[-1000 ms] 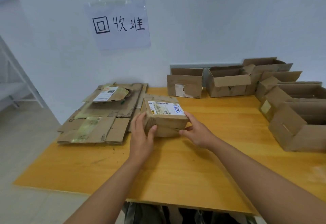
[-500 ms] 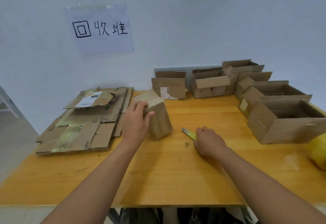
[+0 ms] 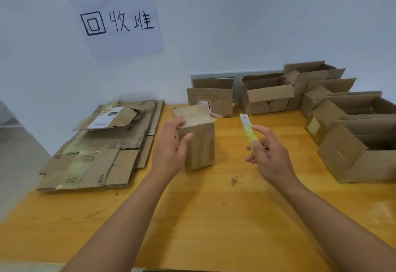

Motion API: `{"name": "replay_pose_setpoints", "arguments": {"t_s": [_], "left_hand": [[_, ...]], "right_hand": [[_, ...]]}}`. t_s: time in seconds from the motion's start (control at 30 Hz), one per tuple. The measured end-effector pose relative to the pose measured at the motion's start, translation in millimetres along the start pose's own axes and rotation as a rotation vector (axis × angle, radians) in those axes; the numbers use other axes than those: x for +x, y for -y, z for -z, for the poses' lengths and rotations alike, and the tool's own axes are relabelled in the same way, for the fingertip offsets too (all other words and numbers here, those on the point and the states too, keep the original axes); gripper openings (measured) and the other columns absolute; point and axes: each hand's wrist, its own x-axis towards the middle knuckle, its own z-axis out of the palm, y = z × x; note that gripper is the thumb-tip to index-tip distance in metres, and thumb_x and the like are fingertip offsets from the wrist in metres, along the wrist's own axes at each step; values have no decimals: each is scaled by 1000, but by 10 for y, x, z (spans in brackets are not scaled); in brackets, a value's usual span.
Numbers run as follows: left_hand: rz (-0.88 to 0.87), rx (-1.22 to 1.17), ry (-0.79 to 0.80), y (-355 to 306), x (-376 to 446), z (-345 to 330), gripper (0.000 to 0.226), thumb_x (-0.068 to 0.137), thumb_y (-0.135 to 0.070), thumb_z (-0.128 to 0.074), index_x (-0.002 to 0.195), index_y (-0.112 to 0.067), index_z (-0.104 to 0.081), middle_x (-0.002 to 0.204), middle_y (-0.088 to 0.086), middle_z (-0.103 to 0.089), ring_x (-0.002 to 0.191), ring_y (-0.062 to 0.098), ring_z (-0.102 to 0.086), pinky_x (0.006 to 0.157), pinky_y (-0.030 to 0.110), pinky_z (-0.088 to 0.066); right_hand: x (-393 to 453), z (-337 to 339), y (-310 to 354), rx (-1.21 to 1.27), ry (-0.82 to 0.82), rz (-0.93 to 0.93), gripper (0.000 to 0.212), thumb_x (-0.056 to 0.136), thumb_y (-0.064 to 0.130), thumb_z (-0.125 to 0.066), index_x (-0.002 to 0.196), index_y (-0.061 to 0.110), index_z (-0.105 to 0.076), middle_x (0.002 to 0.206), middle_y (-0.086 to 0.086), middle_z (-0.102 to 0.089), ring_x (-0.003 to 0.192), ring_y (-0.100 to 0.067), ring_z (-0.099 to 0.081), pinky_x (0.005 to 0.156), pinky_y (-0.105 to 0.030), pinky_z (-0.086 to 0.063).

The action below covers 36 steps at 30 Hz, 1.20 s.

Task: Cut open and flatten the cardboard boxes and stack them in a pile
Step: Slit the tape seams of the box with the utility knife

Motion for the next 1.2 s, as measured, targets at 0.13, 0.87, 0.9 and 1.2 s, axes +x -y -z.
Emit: {"name": "replay_pose_setpoints", "arguments": {"t_s": [0.13, 0.87, 0.9, 1.2], "left_hand": [[-11, -78, -9, -169, 102, 55, 30, 97, -32, -58, 126, -30, -49, 125, -16, -49, 110, 4, -51, 86, 30, -53], [186, -260, 56, -298, -184, -101, 62, 94, -56, -49, 146, -56, -15, 134, -30, -38, 130, 17, -43, 98, 51, -50], [166, -247, 51, -302, -186, -113, 60, 95, -54, -48, 146, -57, -16, 129, -32, -37, 129, 16, -42, 99, 52, -49], [47, -173, 26, -245, -184, -140, 48, 97, -46, -47, 142, -46, -30, 139, -17, -40, 125, 13, -43, 96, 47, -49]], "right_hand": [[85, -91, 228, 321, 80, 4, 35, 97, 34, -52, 132, 30, -54, 127, 3, -65, 109, -10, -65, 90, -30, -55], [-31, -367, 392, -83, -116, 224, 46, 94, 21, -66, 138, 14, -52, 113, 6, -62, 95, -11, -60, 77, -34, -57], [-10, -348, 420, -67, -207, 305, 36, 93, 15, -67, 128, 11, -59, 108, 4, -64, 89, -11, -61, 74, -32, -56], [92, -368, 727, 274, -276, 339, 9, 95, 21, -63, 102, 22, -57, 78, 4, -63, 66, -10, -63, 56, -33, -55]]}}
